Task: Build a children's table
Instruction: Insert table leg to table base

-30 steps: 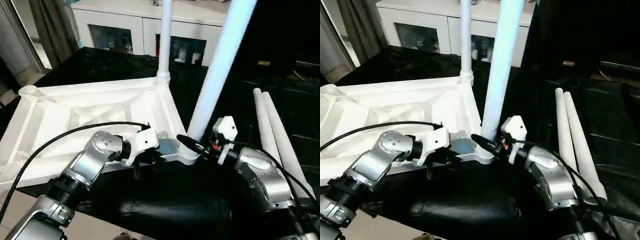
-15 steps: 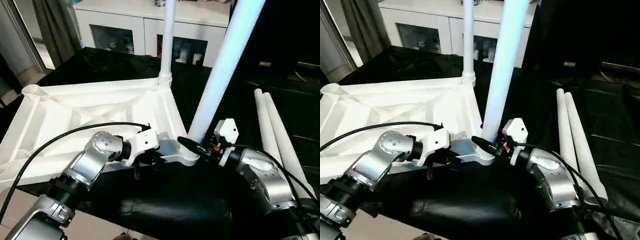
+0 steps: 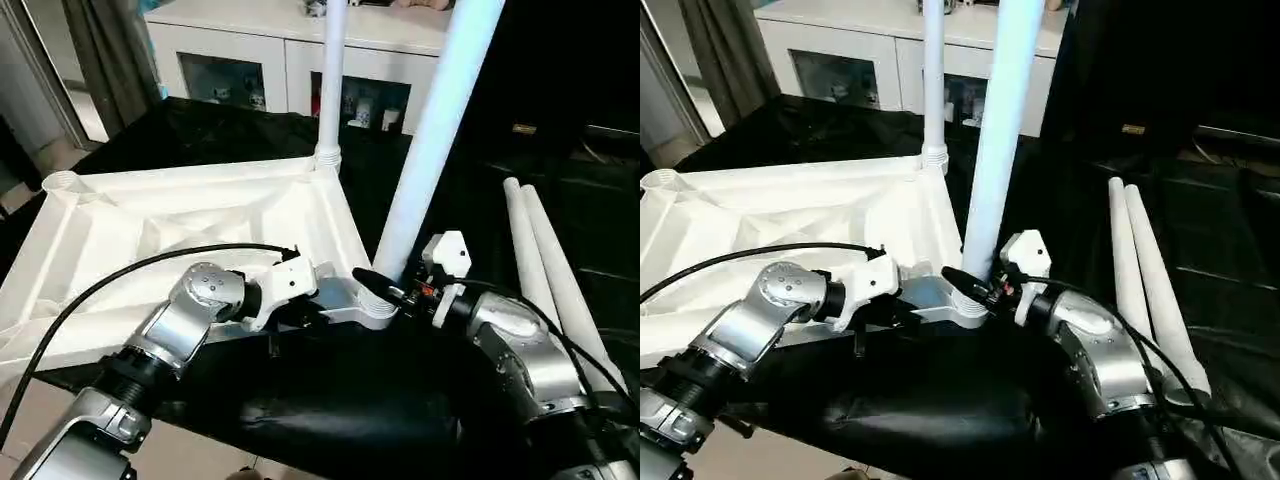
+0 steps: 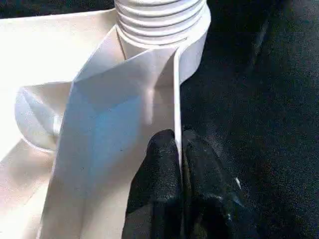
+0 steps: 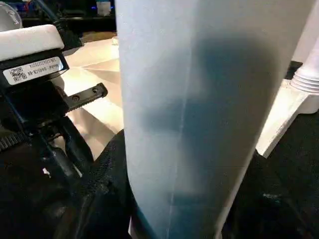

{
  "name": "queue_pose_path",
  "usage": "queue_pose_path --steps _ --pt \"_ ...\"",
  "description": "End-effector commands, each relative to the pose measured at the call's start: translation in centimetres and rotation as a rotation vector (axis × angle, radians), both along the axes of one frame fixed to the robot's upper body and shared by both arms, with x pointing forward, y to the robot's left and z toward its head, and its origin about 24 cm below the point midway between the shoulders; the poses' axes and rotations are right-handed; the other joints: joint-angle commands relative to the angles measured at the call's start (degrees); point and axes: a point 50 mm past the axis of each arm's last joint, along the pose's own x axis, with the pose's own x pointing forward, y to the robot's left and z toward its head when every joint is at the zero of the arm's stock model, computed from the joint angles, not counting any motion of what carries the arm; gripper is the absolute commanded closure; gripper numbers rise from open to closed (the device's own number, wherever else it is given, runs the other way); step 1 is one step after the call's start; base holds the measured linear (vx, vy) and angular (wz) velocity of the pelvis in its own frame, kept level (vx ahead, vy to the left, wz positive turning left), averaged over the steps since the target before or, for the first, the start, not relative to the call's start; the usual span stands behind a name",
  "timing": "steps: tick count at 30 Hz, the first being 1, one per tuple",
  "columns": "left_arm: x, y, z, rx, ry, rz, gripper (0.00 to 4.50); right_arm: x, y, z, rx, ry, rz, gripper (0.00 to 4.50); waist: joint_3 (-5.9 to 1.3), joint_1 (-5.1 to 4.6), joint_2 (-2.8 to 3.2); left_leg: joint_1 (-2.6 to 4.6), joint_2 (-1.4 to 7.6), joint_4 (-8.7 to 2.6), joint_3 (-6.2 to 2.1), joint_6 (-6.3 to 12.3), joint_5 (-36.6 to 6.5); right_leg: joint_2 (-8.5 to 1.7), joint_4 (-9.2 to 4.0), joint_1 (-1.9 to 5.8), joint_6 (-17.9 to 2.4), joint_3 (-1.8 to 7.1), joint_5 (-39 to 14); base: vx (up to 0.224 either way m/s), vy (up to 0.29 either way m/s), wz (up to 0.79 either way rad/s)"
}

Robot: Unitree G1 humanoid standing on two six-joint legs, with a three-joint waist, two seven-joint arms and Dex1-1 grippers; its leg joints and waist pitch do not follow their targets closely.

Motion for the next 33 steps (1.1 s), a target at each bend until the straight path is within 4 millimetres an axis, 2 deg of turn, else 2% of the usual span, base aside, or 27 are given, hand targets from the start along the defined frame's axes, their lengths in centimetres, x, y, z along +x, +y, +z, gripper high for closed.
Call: queue_pose_path --steps 1,3,5,12,15,16,18,19,20,21,22,23,24,25,26,27,29,30,32,33 --pt "1.0 0.0 2.1 -0.018 -0.086 -0.012 4.50 -1.6 -2.8 -4.6 -0.130 0.250 -0.091 2.62 -2.73 -0.30 0.32 0.78 3.46 -5.72 -1.55 -1.28 -22.2 -4.32 -5.33 1.30 -10.7 2.27 -22.2 0.000 0.000 0.00" --pt "1.0 0.0 2.1 -0.017 -0.086 -0.012 4.50 -1.5 -3.1 -4.6 -0.147 0.250 -0.104 2.62 -2.77 -0.30 0.44 0.74 3.49 -5.72 -1.51 -1.23 -21.7 -4.31 -5.17 1.35 -11.4 2.26 -20.4 0.000 0.000 0.00" --pt "1.0 0.1 2.1 -0.015 -0.085 -0.011 4.50 -1.3 -3.3 -4.5 -0.155 0.246 -0.117 2.62 -2.82 -0.33 0.25 0.73 3.45 -5.68 -1.43 -1.16 -21.7 -4.35 -5.15 1.45 -11.6 2.24 -20.2 0.000 0.000 0.00" --pt "1.0 0.3 2.0 -0.010 -0.084 -0.006 4.50 -1.1 -3.3 -4.0 -0.152 0.240 -0.116 2.62 -2.64 -0.33 0.20 0.82 3.47 -5.77 -1.55 -1.43 -22.9 -4.51 -5.52 1.24 -10.5 2.32 -24.4 0.000 0.000 0.00" --pt "1.2 0.2 1.9 -0.016 -0.083 0.039 4.50 -1.0 -2.9 -4.1 -0.147 0.241 -0.133 2.62 -2.67 -0.32 0.15 0.83 3.49 -5.80 -1.54 -1.49 -22.6 -4.50 -5.56 1.17 -10.2 2.32 -24.2 0.000 0.000 0.00" --pt "1.4 0.2 1.8 -0.022 -0.082 0.061 4.50 -0.9 -2.9 -4.2 -0.147 0.241 -0.159 2.62 -2.66 -0.33 -0.05 0.79 3.49 -5.81 -1.50 -1.41 -22.4 -4.48 -5.59 1.19 -10.2 2.31 -24.1 0.000 0.000 0.00" --pt "2.1 -0.2 1.6 -0.033 -0.085 0.169 4.50 0.0 -3.1 -4.7 -0.119 0.261 -0.327 2.62 -2.58 -0.35 -0.03 0.84 3.39 -5.81 -1.42 -1.68 -21.7 -4.41 -5.53 0.98 -10.4 2.31 -23.9 0.000 0.000 0.00" --pt "2.2 -0.2 1.5 -0.033 -0.085 0.174 4.50 0.1 -3.1 -4.7 -0.117 0.262 -0.334 2.62 -2.53 -0.54 -0.02 0.91 3.26 -5.80 -1.43 -2.03 -22.3 -4.41 -5.69 0.86 -10.2 2.27 -25.1 0.000 0.000 0.00" --pt "2.2 -0.2 1.5 -0.033 -0.085 0.174 4.50 0.1 -3.1 -4.7 -0.117 0.262 -0.334 2.62 -2.61 -0.58 -0.12 0.79 3.23 -5.82 -1.59 -2.17 -22.3 -4.50 -5.63 1.14 -10.0 2.15 -25.4 0.000 0.000 0.00" --pt "2.8 -0.9 1.2 -0.039 -0.084 0.269 4.50 1.0 -3.2 -5.3 -0.088 0.296 -0.515 2.62 -2.59 -0.69 -0.14 0.67 3.36 -5.95 -1.60 -2.25 -22.1 -4.58 -5.65 1.17 -9.7 2.20 -25.2 0.000 0.000 0.00" --pt "3.1 -1.3 1.0 -0.042 -0.083 0.318 4.50 1.5 -3.1 -5.6 -0.074 0.314 -0.605 2.62 -2.47 -1.09 -0.05 0.82 3.16 -5.87 -1.52 -2.77 -22.4 -4.39 -5.73 0.66 -9.8 2.20 -25.4 0.000 0.000 0.00" --pt "3.3 -1.5 1.0 -0.043 -0.082 0.336 4.50 1.6 -3.1 -5.7 -0.070 0.321 -0.638 2.62 -2.44 -1.29 -0.09 0.92 3.04 -5.81 -1.54 -3.03 -23.1 -4.39 -5.88 0.60 -9.7 2.12 -26.5 0.000 0.000 0.00" --pt "3.3 -1.6 0.9 -0.043 -0.082 0.344 4.50 1.7 -3.1 -5.7 -0.068 0.324 -0.652 2.62 -2.65 -1.41 -0.16 0.78 3.07 -5.89 -1.80 -3.03 -22.8 -4.59 -5.88 1.08 -9.3 2.02 -26.8 0.000 0.000 0.00" --pt "3.9 -2.3 0.9 -0.052 -0.081 0.413 4.50 2.3 -2.6 -6.0 -0.024 0.365 -0.745 2.62 -2.66 -1.38 -0.19 0.66 3.09 -5.91 -1.81 -2.81 -22.4 -4.60 -5.96 1.18 -9.1 2.01 -26.3 0.000 0.000 0.00" --pt "4.2 -3.0 0.9 -0.058 -0.079 0.451 4.50 2.7 -2.1 -6.2 0.001 0.396 -0.799 2.62 -2.37 -1.71 -0.10 0.76 3.02 -5.95 -1.56 -2.71 -23.2 -4.35 -6.06 0.64 -9.2 2.12 -26.3 0.000 0.000 0.00" --pt "4.6 -3.9 0.9 -0.060 -0.080 0.504 4.50 3.3 -1.6 -6.3 -0.018 0.402 -0.874 2.62 -2.51 -1.87 -0.09 1.23 2.75 -5.74 -1.77 -3.37 -24.8 -4.42 -6.33 0.52 -8.9 1.89 -28.6 0.000 0.000 0.00" --pt "4.9 -4.4 0.9 -0.056 -0.084 0.538 4.50 3.6 -1.5 -6.2 -0.062 0.376 -0.924 2.62 -2.52 -1.95 -0.08 0.92 2.88 -5.96 -1.92 -3.59 -24.4 -4.40 -6.29 0.81 -8.6 1.82 -27.2 0.000 0.000 0.00" --pt "5.0 -5.0 0.9 -0.056 -0.086 0.558 4.50 3.9 -1.1 -6.2 -0.060 0.377 -0.937 2.62 -2.59 -1.90 -0.21 0.94 2.92 -5.99 -1.78 -3.32 -24.8 -4.32 -6.27 0.77 -8.4 1.83 -25.0 0.000 0.000 0.00" --pt "5.2 -5.6 0.8 -0.054 -0.091 0.579 4.50 4.2 -0.6 -6.1 -0.068 0.381 -0.950 2.62 -2.65 -1.83 -0.31 0.97 2.80 -5.91 -1.62 -2.73 -24.5 -4.30 -6.33 0.75 -8.6 1.95 -23.9 0.000 0.000 0.00" --pt "5.2 -5.7 0.8 -0.054 -0.092 0.583 4.50 4.2 -0.5 -6.1 -0.071 0.382 -0.953 2.62 -2.66 -1.81 -0.34 0.78 2.73 -5.94 -1.61 -2.44 -23.9 -4.29 -6.26 0.96 -8.6 1.93 -23.5 0.000 0.000 0.00"
